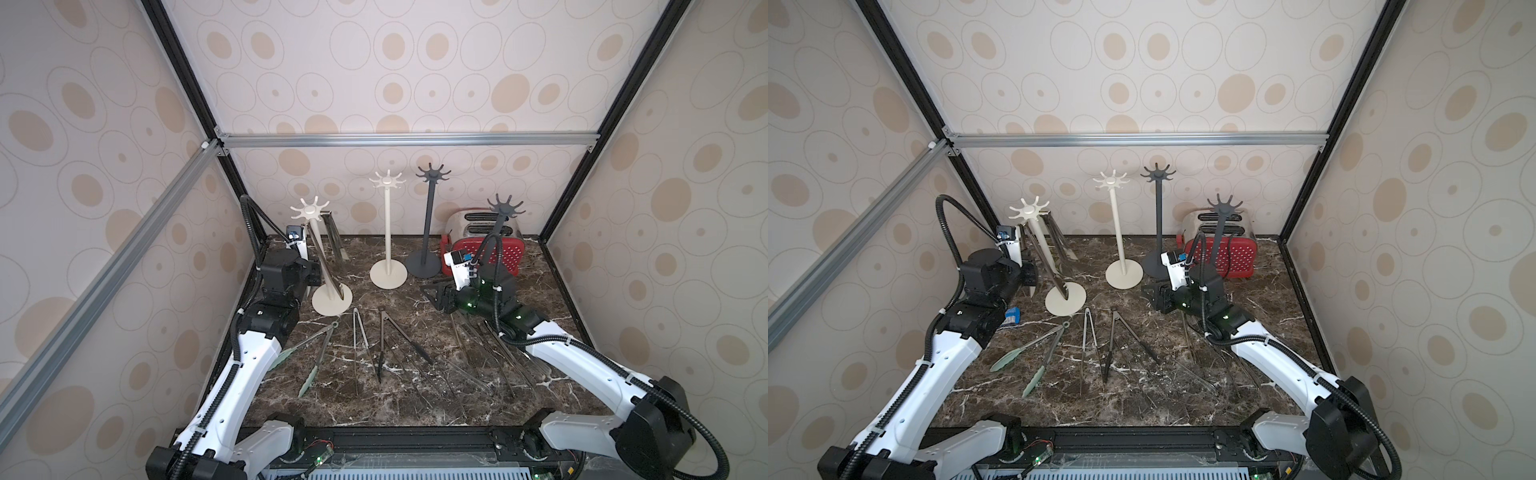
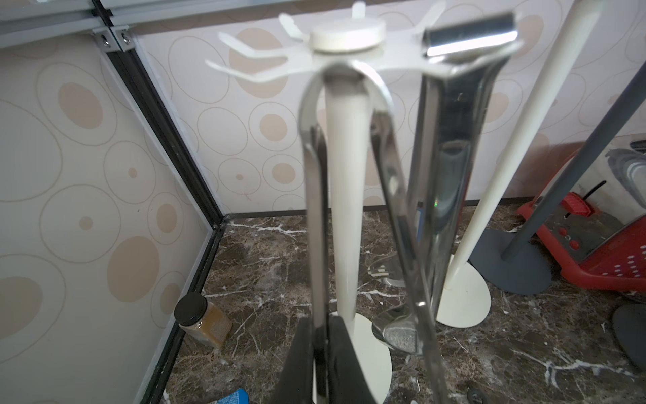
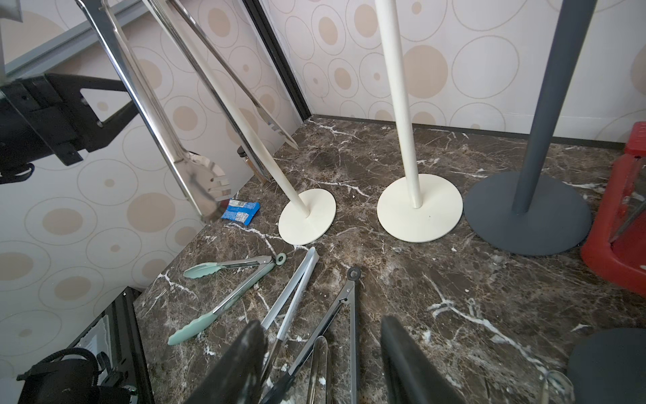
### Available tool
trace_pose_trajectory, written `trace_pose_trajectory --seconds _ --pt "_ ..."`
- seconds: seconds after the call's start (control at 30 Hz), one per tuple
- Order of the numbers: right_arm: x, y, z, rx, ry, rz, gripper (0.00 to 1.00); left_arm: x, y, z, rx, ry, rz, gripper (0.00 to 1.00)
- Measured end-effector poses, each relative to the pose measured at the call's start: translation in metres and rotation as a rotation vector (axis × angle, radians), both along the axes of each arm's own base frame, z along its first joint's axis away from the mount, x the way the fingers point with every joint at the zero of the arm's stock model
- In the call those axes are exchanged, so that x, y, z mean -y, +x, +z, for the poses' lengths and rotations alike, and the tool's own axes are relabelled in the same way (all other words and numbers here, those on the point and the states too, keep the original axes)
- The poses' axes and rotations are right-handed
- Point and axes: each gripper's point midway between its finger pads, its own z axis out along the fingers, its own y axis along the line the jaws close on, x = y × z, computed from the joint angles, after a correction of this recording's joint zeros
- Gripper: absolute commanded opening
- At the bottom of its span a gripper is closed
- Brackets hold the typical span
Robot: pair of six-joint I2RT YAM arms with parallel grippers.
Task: Hang food tongs on kitchen utensil racks
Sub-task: Hang the food tongs on the rack, then pick up the food tongs from the center of the board.
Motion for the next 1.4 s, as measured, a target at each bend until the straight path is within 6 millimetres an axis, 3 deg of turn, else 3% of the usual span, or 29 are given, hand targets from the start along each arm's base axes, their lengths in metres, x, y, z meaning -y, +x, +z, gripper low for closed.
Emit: trace_pose_trajectory --seconds 0.13,0.23,0.57,0.87,1.1,1.27,1.4 --pt "0.0 -0.001 -0.002 -0.003 -0.002 0.0 0.56 0.0 -0.003 -0.021 -0.068 0.013 0.0 0.15" --pt "0.001 0.0 -0.003 -0.005 -0.004 -0.003 0.56 -0.001 -0.004 -0.025 -0.085 0.016 0.0 0.15" --pt "0.001 0.0 -0.004 -0.007 -0.005 -0.003 0.56 -0.001 -0.004 -0.026 -0.09 0.018 0.0 0.19" --pt "0.001 -0.002 -0.008 -0.016 -0.016 0.002 0.57 -0.002 -0.008 -0.028 -0.105 0.017 0.002 0.32" --pt "0.001 -0.003 -0.02 -0.054 -0.041 0.005 0.57 -0.004 -0.022 -0.02 -0.096 0.005 0.007 0.37" --pt "-0.013 -0.007 -0.034 -0.097 -0.099 0.021 0.57 -0.009 -0.036 -0.018 -0.104 -0.014 0.029 0.38" --pt "-0.041 -0.016 -0.04 -0.115 -0.155 0.068 0.55 -0.015 -0.051 -0.018 -0.12 -0.039 0.056 0.38"
